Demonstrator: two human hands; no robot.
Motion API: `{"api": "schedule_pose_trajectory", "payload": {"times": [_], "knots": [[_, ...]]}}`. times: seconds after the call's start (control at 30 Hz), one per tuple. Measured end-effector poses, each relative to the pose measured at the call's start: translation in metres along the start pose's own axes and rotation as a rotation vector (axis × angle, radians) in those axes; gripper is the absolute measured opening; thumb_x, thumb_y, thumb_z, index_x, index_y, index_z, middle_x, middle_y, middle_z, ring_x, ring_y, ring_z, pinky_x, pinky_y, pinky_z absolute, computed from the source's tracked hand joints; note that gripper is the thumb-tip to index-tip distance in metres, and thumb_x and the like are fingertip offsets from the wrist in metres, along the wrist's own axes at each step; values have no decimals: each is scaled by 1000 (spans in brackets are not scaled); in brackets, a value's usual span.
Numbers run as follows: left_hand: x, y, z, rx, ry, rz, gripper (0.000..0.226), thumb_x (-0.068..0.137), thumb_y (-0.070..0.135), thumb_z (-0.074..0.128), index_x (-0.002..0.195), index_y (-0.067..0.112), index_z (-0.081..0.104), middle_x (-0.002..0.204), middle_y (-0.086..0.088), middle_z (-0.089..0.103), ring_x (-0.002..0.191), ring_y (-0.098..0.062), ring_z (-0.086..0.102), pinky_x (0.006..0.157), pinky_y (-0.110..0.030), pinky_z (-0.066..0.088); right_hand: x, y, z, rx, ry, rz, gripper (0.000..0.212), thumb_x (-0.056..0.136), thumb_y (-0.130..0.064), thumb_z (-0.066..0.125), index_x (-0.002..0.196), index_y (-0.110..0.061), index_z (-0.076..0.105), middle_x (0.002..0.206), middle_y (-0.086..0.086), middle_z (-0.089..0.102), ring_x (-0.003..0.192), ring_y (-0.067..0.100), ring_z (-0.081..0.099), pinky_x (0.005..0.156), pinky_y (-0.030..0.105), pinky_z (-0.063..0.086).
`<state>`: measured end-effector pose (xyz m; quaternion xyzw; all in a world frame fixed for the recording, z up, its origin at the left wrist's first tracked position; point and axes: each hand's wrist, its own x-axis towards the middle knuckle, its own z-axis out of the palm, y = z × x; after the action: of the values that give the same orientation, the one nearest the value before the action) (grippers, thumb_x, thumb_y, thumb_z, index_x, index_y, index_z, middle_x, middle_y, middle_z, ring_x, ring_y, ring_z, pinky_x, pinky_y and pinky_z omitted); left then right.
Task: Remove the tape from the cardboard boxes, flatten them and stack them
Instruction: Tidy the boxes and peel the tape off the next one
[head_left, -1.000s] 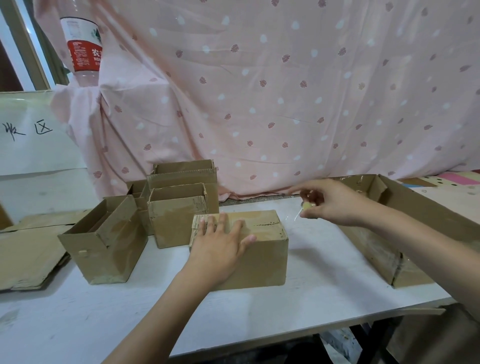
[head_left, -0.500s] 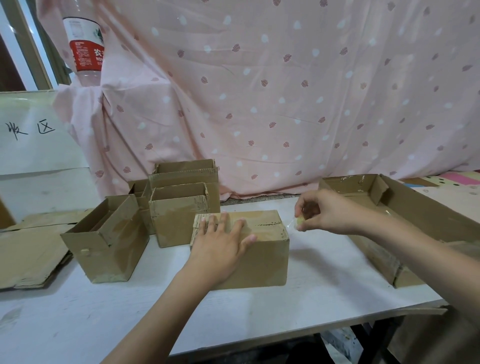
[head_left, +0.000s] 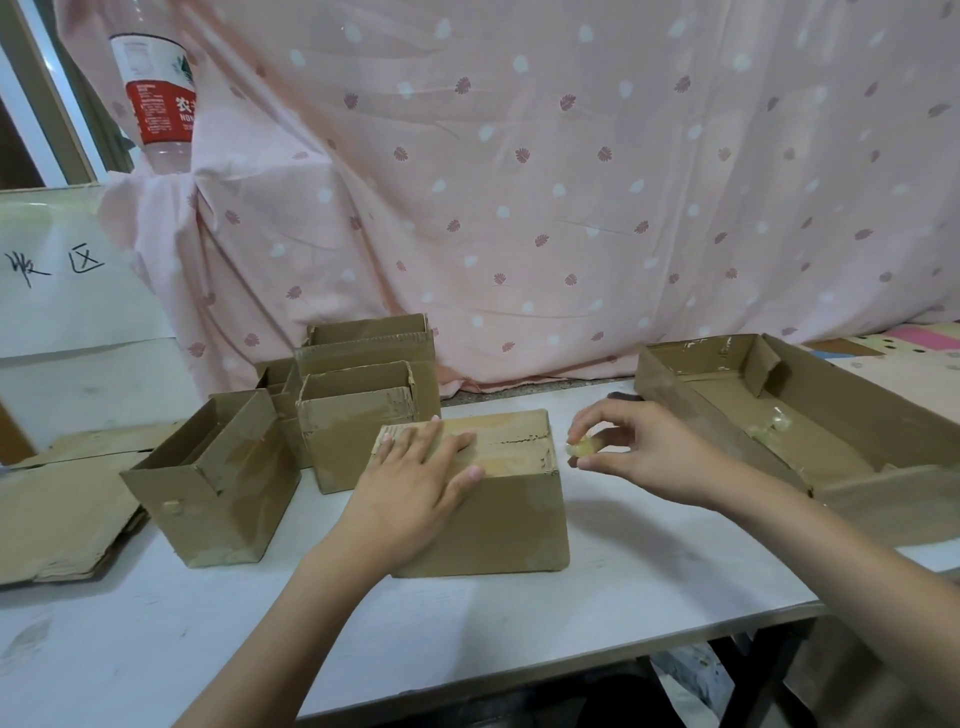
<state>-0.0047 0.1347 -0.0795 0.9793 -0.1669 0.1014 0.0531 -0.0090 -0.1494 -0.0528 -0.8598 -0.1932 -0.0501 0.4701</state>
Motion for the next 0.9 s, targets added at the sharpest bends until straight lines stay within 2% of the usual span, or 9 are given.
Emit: {"api": "schedule_pose_trajectory", "payload": {"times": [0.13,0.23,0.33,0.47,0.57,0.67,0.77,0.83,0.9], "knots": [[-3,0,-5,-32,-13,9,111,61,87,-28,153,45,18,166,1,9,153,-24,8,123,-40,6,-2,3,15,-123,95,-69,24,78,-24,84,81,-26,61,82,-11,65,77,11,60,76,28,49],[-4,-1,-6,-37,-8,14,111,61,87,-27,152,45,20,166,2,11,153,-22,8,123,-39,6,-5,6,18,-163,132,-82,28,75,-34,85,80,-30,58,84,-9,57,79,10,47,76,28,41],[-4,-4,-5,-45,-4,22,108,63,89,-23,151,45,23,165,3,14,152,-21,9,123,-39,5,-5,11,21,-61,126,-89,29,72,-30,88,76,-25,60,92,-8,61,77,13,48,77,31,42],[-3,-2,-5,-25,-5,35,102,67,88,-17,150,46,25,165,4,16,152,-21,11,122,-38,5,-7,11,20,31,106,-56,31,71,-24,88,78,-28,59,85,12,61,68,14,44,71,34,41],[-3,-1,-4,-22,-8,36,101,68,88,-15,149,46,26,165,4,16,152,-22,11,123,-39,5,-8,10,22,37,96,-67,34,72,-16,88,92,-32,65,81,3,60,68,15,44,70,29,40],[-1,-5,-2,-44,4,28,104,66,90,-18,149,46,27,165,4,17,152,-21,12,124,-41,7,-8,14,23,89,157,-19,21,69,-16,90,82,-28,77,76,-3,63,68,11,50,71,29,41],[-1,-8,-3,-48,16,11,106,66,89,-21,150,45,26,165,3,17,152,-21,12,124,-42,6,-14,20,25,140,196,42,21,64,-16,93,79,-23,80,82,1,70,72,12,60,74,29,49],[-1,-9,-4,-58,16,4,107,65,89,-22,150,45,26,164,3,17,152,-20,12,124,-42,7,-18,20,27,224,179,55,26,64,-9,92,85,-19,81,95,-2,72,83,19,69,85,28,56],[-2,-9,-7,-73,20,11,106,66,88,-20,150,44,28,164,3,18,151,-20,12,123,-41,8,-19,20,28,279,165,54,24,69,-6,89,87,-18,81,113,-6,66,87,21,72,92,27,56]]}}
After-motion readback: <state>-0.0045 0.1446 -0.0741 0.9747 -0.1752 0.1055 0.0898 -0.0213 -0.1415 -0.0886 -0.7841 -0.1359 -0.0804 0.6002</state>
